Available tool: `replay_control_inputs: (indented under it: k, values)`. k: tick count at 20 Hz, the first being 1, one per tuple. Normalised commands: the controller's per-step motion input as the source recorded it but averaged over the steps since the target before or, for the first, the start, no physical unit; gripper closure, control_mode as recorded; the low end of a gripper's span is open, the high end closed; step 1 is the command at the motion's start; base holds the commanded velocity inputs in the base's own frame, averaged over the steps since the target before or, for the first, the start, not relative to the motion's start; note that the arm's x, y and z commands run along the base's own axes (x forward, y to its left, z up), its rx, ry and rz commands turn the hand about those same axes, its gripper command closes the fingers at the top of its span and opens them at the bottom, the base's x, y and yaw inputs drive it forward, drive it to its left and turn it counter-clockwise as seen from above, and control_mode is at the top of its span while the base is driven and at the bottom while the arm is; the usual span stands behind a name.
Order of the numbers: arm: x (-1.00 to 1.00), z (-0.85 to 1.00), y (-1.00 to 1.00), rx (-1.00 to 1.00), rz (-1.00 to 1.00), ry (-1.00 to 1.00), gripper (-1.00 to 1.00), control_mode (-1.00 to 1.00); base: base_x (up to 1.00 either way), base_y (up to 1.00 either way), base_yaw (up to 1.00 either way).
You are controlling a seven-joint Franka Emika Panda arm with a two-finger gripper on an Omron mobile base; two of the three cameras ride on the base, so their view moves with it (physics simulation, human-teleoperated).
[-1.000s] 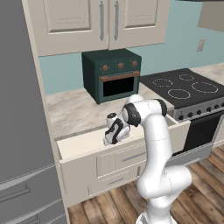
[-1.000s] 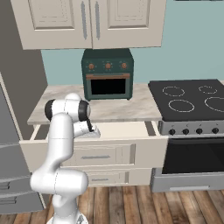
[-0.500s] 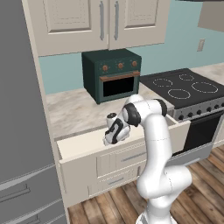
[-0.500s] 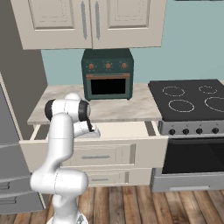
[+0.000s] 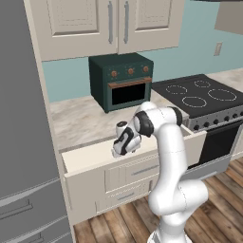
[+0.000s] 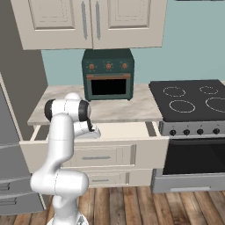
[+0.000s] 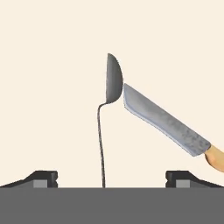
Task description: Pick up the metallic utensils from the counter and place them in the open drawer. Make sure not to pick up any wooden utensils.
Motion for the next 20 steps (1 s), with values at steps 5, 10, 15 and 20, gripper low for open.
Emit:
replay_control_inputs:
  k: [5, 10, 15, 20]
  values:
    - [0.05, 0.26, -0.01, 0.04, 0.00, 0.03, -1.00, -1.00, 0.00, 0.00, 0.00]
    - [0.01, 0.21, -0.02, 0.05, 0.00, 0.00, -1.00, -1.00, 0.00, 0.00, 0.00]
    - [0.00, 0.05, -0.01, 0.01, 0.00, 0.00, -1.00, -1.00, 0.00, 0.00, 0.00]
    - [-0.03, 0.07, -0.08, 0.00, 0.01, 0.00, -1.00, -1.00, 0.00, 0.00, 0.00]
